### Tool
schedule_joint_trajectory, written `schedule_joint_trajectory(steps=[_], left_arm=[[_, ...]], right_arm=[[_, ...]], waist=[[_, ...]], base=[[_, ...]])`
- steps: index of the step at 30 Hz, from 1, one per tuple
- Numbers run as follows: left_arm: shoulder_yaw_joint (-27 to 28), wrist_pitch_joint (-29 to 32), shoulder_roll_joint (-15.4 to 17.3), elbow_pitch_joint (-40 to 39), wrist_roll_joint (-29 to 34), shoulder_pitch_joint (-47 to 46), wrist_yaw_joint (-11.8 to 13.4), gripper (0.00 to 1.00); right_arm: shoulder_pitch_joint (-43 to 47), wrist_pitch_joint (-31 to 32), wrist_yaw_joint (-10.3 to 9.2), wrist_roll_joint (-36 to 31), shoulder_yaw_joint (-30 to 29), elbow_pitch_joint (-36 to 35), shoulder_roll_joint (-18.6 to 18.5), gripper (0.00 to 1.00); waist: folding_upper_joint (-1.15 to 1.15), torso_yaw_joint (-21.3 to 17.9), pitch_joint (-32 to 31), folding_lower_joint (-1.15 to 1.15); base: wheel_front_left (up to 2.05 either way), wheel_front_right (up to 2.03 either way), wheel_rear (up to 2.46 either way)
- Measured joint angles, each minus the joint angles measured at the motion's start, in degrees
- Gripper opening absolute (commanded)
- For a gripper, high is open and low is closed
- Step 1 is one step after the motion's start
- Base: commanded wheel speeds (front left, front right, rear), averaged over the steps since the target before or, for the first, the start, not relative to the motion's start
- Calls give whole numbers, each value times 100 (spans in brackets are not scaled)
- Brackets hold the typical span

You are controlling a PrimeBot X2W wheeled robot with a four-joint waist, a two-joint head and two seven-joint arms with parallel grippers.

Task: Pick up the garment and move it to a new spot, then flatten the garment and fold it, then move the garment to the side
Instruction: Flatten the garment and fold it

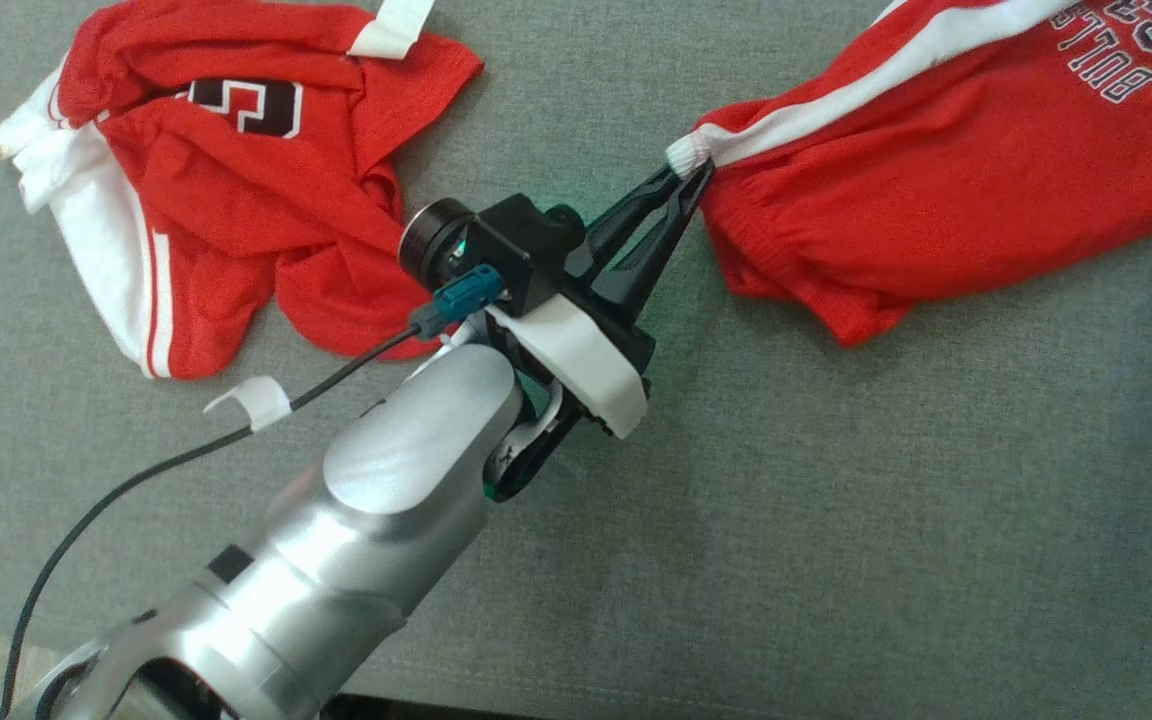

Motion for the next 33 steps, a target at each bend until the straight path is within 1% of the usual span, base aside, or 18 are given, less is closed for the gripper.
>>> schedule_joint_trajectory(steps=[1, 2, 6, 8, 11, 13, 16, 18, 20, 22, 24, 27, 28, 29, 33], left_arm=[[0, -10, -3, 60, 0, 1, 23, 58], [2, -25, -7, 110, -1, 1, 38, 100], [59, -189, -10, 275, -5, 9, 148, 100], [111, -268, 29, 328, -16, 10, 259, 100], [388, -382, 80, 371, -27, 63, 438, 100], [495, -438, 212, 336, 66, 137, 624, 100], [875, -477, 450, 68, 289, 336, 914, 100], [1210, -479, 603, -360, 619, 514, 1115, 100], [1525, -500, 703, -779, 934, 734, 1276, 100], [1767, -504, 782, -1098, 1218, 1047, 1389, 100], [2022, -504, 799, -1310, 1358, 1469, 1446, 100], [2295, -504, 849, -1497, 1619, 2131, 1477, 100], [2398, -503, 857, -1548, 1685, 2314, 1513, 100], [2398, -503, 857, -1548, 1685, 2314, 1513, 100], [2815, -503, 849, -1775, 1880, 2976, 1508, 100]], right_arm=[[-12, -46, 0, -19, -34, 44, 1, 100], [-14, -91, 0, -55, -69, 96, 0, 100], [-6, -412, 0, -102, -283, 242, 3, 100], [5, -648, 0, -98, -416, 263, 38, 100], [45, -1031, 0, -2, -627, 271, 177, 100], [155, -1218, 0, 79, -653, 229, 294, 100], [502, -1363, 0, 261, -613, -54, 519, 100], [832, -1389, 0, 495, -563, -414, 699, 100], [1273, -1391, 0, 759, -454, -1083, 843, 100], [1779, -1391, 0, 990, -321, -1766, 912, 100], [2379, -1401, 0, 1201, -255, -2403, 991, 100], [3393, -1416, 0, 1472, -234, -3203, 1225, 100], [3711, -1416, -1, 1530, -229, -3420, 1319, 100], [3711, -1416, -1, 1530, -229, -3420, 1319, 100], [4870, -1416, -1, 1546, -194, -4212, 1657, 100]], waist=[[0, -1, -22, 0], [0, -5, -51, -1], [0, -47, -224, -1], [0, -85, -344, -2], [0, -161, -559, -1], [0, -225, -720, -2], [1, -343, -977, -2], [1, -438, -1146, -2], [1, -546, -1311, -2], [1, -659, -1469, -2], [1, -775, -1624, -3], [1, -963, -1835, -3], [1, -1022, -1897, -3], [1, -1022, -1897, -3], [1, -1249, -2110, -2]], base=[[0, 0, 0], [0, 0, 0], [0, 0, 0], [0, 0, 0], [0, 0, 0], [0, 0, 0], [0, 0, 0], [0, 0, 0], [0, 0, 0], [0, 0, 0], [0, 0, 0], [0, 0, 0], [0, 0, 0], [0, 0, 0], [0, 0, 0]])
